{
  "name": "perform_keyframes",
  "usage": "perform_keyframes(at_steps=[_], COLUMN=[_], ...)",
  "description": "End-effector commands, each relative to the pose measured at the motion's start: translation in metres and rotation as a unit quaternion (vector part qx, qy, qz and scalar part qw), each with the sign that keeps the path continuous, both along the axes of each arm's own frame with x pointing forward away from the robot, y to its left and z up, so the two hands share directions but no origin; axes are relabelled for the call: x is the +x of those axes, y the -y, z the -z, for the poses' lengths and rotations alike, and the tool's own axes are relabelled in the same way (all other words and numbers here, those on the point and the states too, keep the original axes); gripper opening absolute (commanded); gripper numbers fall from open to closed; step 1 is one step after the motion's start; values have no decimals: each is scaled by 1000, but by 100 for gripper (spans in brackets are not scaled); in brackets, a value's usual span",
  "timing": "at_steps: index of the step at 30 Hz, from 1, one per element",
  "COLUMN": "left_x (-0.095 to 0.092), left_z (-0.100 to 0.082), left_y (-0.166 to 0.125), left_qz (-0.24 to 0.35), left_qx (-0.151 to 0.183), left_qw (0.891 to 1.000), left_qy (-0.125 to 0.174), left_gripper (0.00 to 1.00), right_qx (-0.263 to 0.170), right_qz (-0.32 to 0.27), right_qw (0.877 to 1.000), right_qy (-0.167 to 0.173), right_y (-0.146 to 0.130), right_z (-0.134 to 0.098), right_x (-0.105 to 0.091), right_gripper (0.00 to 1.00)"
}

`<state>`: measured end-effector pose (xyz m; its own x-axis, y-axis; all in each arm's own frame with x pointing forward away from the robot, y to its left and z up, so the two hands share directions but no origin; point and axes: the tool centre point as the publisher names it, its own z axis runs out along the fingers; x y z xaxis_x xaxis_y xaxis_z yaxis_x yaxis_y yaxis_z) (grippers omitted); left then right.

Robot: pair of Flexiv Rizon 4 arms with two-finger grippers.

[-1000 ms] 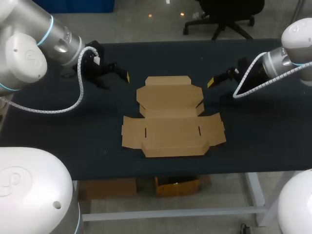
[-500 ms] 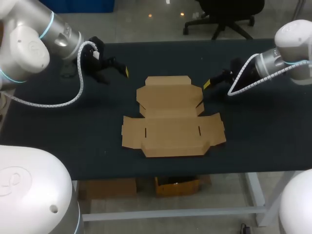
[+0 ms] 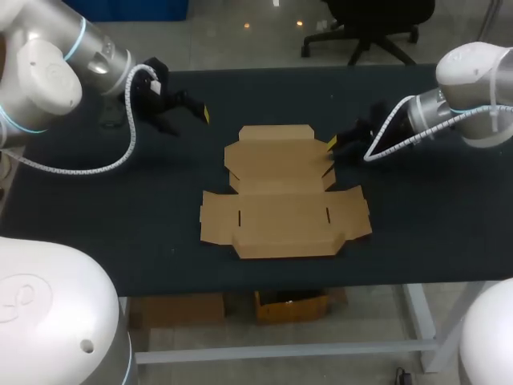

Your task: Assemble the packaging by folding the flat box into shape, placing the metal phone stand inside, and closing the box properly

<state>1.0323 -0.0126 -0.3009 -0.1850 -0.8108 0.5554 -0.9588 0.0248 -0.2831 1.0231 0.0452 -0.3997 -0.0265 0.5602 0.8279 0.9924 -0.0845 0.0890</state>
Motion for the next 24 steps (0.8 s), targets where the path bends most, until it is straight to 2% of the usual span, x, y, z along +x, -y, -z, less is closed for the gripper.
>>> perform_keyframes(at_steps=[1, 6, 19, 21, 24], left_x=[4, 6, 8, 8, 9], left_z=[1, 1, 2, 3, 4], left_y=[-1, -2, -3, -3, -4], left_qz=[1, 1, 0, 0, -1], left_qx=[-2, -5, -10, -11, -14], left_qw=[1000, 1000, 1000, 1000, 1000], left_qy=[0, 2, 3, 3, 2], left_gripper=[100, 100, 100, 100, 100], right_qx=[5, 11, 28, 34, 41], right_qz=[3, 7, 3, 2, 0], right_qw=[1000, 1000, 1000, 999, 999], right_qy=[1, -1, 1, 0, 6], right_y=[-2, -7, -25, -27, -29], right_z=[5, 8, 14, 15, 14], right_x=[3, 5, 12, 13, 13], right_gripper=[41, 37, 36, 32, 19])
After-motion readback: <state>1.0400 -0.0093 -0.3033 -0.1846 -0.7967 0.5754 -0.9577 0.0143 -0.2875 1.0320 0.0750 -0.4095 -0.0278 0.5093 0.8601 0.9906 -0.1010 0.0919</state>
